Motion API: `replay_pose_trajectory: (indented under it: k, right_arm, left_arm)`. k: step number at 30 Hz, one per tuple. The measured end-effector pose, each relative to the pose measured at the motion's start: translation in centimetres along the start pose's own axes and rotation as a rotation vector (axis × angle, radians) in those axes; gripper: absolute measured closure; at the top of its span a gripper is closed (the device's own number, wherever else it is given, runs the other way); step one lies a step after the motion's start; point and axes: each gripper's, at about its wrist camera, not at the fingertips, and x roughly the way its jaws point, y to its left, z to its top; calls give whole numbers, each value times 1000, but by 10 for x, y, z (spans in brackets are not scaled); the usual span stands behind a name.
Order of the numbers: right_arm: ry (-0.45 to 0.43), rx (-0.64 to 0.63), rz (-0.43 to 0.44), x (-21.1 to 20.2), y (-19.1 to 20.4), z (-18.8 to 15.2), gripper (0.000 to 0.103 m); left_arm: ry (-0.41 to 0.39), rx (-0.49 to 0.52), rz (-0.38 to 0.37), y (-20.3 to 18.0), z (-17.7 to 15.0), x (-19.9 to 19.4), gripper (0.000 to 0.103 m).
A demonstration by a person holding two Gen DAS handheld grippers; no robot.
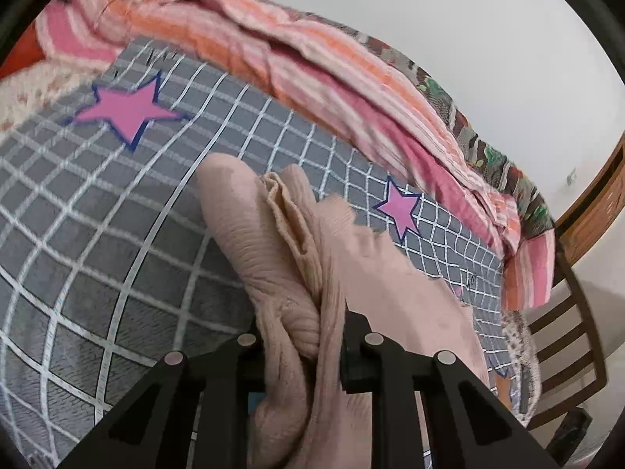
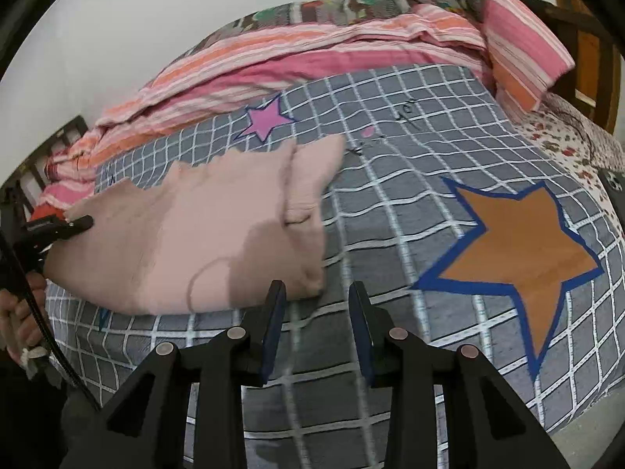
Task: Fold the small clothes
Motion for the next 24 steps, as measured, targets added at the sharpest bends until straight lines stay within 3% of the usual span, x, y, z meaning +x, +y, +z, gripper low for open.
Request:
replay_pose_trajectory:
  k: [7, 13, 16, 20, 23, 24]
  right_arm:
    - [-50, 54, -4, -17, -36, 9, 70]
    - [-60, 103, -65, -33, -66, 8, 70]
    - [-60, 138, -80, -42, -81, 3, 70]
    - [-60, 158, -93, -50, -92, -5, 70]
    - [-50, 143, -92, -51, -94, -6, 70]
    - [-52, 135, -91, -51, -94, -6, 70]
  left_arm:
    - [-16, 119, 67, -89, 11, -4, 85]
    - [-18, 273, 86, -180, -14, 17, 85]
    - [40, 294, 41, -213, -40, 42, 85]
    - [174, 363, 8, -238, -86, 82, 84]
    - [212, 434, -19, -241, -101, 89, 76]
    - [212, 439, -57, -238, -99, 83, 68]
